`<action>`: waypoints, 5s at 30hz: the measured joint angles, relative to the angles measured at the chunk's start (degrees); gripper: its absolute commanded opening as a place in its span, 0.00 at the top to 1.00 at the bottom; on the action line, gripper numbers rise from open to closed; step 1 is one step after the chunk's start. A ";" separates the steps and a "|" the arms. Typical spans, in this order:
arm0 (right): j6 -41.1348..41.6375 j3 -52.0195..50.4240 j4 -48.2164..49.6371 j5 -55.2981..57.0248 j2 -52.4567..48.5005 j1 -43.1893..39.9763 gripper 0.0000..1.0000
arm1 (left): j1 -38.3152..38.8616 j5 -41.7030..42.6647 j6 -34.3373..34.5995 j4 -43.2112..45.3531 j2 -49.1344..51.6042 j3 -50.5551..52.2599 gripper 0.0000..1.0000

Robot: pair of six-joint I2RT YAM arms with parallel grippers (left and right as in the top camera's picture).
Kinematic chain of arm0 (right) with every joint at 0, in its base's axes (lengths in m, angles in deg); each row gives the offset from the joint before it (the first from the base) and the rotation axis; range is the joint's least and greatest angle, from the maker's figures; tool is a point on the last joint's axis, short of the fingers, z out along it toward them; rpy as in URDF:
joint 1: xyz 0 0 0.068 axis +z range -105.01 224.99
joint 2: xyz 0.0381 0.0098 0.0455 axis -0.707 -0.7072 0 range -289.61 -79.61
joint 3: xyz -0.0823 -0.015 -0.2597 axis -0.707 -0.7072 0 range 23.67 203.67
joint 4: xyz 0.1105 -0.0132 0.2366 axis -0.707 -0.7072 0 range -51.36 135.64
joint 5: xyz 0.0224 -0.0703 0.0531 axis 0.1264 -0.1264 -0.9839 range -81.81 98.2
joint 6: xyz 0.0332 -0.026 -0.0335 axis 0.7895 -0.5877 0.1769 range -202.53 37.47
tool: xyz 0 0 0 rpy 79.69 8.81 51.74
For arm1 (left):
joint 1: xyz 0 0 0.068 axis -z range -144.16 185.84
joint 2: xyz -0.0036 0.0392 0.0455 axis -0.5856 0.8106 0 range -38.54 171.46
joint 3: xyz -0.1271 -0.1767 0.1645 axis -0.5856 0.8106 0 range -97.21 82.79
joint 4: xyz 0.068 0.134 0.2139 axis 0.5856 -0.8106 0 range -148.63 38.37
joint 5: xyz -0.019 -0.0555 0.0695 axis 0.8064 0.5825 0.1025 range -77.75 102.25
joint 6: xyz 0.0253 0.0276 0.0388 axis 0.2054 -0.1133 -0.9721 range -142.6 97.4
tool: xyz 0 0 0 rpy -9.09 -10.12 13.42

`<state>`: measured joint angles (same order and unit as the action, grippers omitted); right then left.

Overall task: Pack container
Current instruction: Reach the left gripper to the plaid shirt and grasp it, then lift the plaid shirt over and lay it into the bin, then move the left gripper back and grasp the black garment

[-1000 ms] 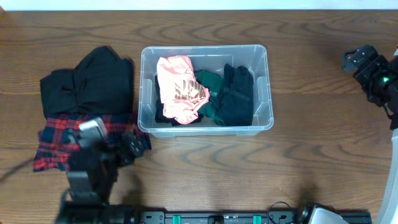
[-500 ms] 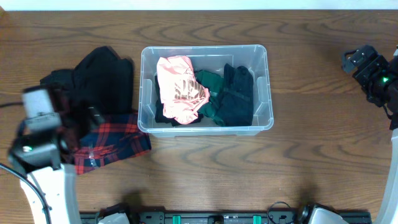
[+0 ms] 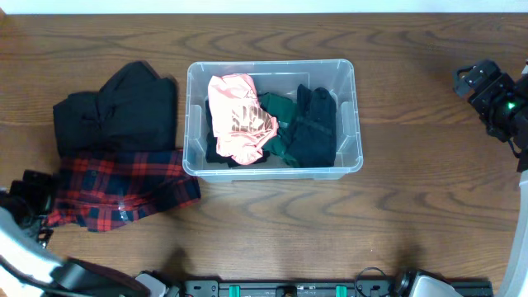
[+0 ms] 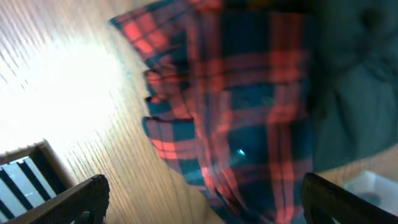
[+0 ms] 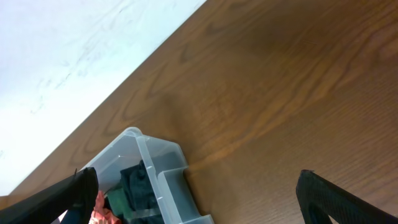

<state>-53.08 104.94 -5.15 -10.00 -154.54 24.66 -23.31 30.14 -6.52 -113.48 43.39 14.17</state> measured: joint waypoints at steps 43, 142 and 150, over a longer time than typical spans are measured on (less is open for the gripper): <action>0.00 -0.02 -0.02 -0.02 0.00 0.00 0.01 | 0.81 20.61 -12.52 -1.88 20.98 -1.27 0.94; 0.00 -0.02 0.02 0.00 0.00 0.00 0.01 | 78.75 -18.69 8.70 14.99 21.53 -12.98 0.30; 0.00 -0.02 0.00 0.00 0.00 0.00 0.01 | 73.48 -18.38 7.54 9.11 7.37 -23.56 0.03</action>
<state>-53.08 104.92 -5.15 -10.00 -154.54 24.66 50.17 11.76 1.02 -104.36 50.75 -9.39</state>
